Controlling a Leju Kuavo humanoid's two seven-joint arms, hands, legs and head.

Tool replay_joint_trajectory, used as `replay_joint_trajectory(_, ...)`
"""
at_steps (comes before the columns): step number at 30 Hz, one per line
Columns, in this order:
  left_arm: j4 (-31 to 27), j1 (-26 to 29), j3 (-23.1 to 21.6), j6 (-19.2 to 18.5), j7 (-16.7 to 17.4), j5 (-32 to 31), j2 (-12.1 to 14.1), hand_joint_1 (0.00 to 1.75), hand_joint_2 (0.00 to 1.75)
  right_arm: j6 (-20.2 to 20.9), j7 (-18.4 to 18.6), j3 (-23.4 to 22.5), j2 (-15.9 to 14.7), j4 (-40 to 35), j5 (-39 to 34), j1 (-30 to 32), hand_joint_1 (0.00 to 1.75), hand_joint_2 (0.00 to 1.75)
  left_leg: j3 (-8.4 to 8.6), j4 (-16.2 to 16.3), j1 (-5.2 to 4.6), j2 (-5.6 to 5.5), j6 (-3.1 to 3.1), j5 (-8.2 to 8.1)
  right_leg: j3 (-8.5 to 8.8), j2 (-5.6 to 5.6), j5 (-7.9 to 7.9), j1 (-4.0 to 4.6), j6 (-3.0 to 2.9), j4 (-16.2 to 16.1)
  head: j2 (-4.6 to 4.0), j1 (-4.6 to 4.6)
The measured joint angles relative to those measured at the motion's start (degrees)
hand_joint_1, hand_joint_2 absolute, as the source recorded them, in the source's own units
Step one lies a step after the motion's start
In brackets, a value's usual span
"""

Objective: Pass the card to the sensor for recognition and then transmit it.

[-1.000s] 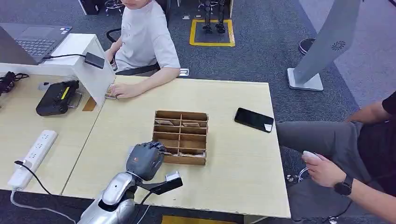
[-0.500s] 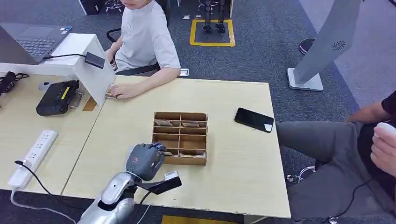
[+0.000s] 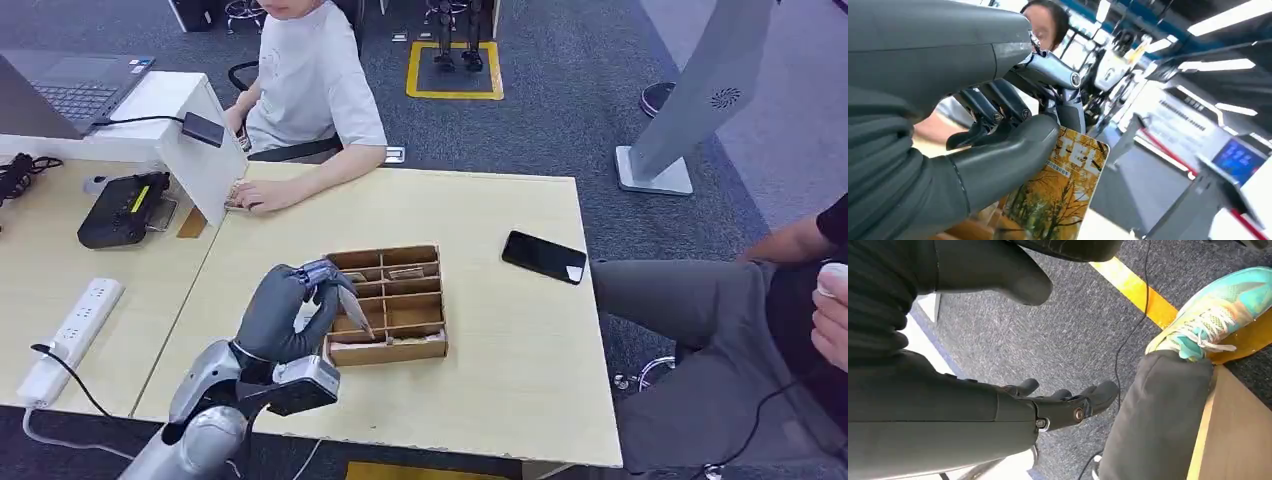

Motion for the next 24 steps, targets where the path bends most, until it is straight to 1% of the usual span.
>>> replay_joint_trajectory(5, -3.41, 0.08, 0.02, 0.98, -0.70, -0.80, 0.98, 1.75, 1.75, 0.00, -0.04, 0.00, 0.00, 0.00, -0.02, 0.01, 0.00, 1.75, 0.00, 0.00, 0.00, 0.00, 0.00, 0.00, 0.01, 0.00, 0.00, 0.00, 0.00, 0.00, 0.02, 0.00)
replay_joint_trajectory(9, -4.18, 0.21, 0.02, 2.12, -1.01, -1.90, 1.46, 1.75, 1.75, 0.07, -0.07, 0.00, 0.00, 0.00, -0.02, 0.01, 0.00, 1.75, 0.00, 0.01, -0.01, 0.00, 0.00, 0.00, 0.02, 0.00, 0.00, 0.00, 0.00, 0.00, 0.02, 0.00)
replay_joint_trajectory(12, -4.20, 0.44, 0.04, 2.84, -0.31, -2.69, 1.83, 1.75, 1.75, 0.04, -0.09, 0.00, 0.00, 0.00, -0.02, 0.01, 0.00, 1.75, 0.00, 0.01, 0.00, 0.00, 0.00, 0.00, 0.01, -0.01, 0.00, 0.00, 0.00, 0.00, 0.02, 0.00)
replay_joint_trajectory(16, -4.11, 0.40, 0.48, 6.34, 2.74, -8.18, 2.23, 1.75, 1.75, 0.04, -0.09, 0.04, 0.00, 0.00, -0.02, 0.01, 0.00, 1.75, 0.00, 0.00, 0.00, 0.00, 0.00, 0.00, 0.00, 0.00, 0.00, 0.00, 0.00, 0.00, 0.02, 0.00)
replay_joint_trajectory(18, -3.12, -0.07, 1.42, 7.83, 4.99, -10.90, 2.29, 1.75, 1.75, 0.04, -0.09, 0.22, 0.00, 0.00, 0.02, 0.01, 0.00, 1.75, 0.01, 0.00, 0.01, 0.00, 0.00, 0.00, -0.01, 0.00, 0.00, 0.01, 0.00, 0.00, 0.00, 0.00)
replay_joint_trajectory(22, 2.19, -3.04, 5.21, 10.93, 10.93, -18.32, 2.51, 1.75, 1.75, 0.02, -0.15, 0.90, -0.02, 0.00, 0.22, -0.03, 0.00, 1.75, 0.02, 0.00, 0.04, 0.01, -0.05, 0.04, -0.01, 0.02, 0.03, 0.05, -0.05, 0.01, 0.00, 0.00)
replay_joint_trajectory(24, 5.25, -4.58, 7.11, 11.85, 11.87, -20.53, 2.88, 1.75, 1.75, 0.07, -0.20, 1.07, -0.04, 0.00, 0.37, -0.03, 0.00, 1.75, 0.03, 0.00, 0.06, 0.05, -0.05, 0.06, -0.01, 0.04, 0.05, 0.06, -0.07, 0.02, 0.00, 0.02)
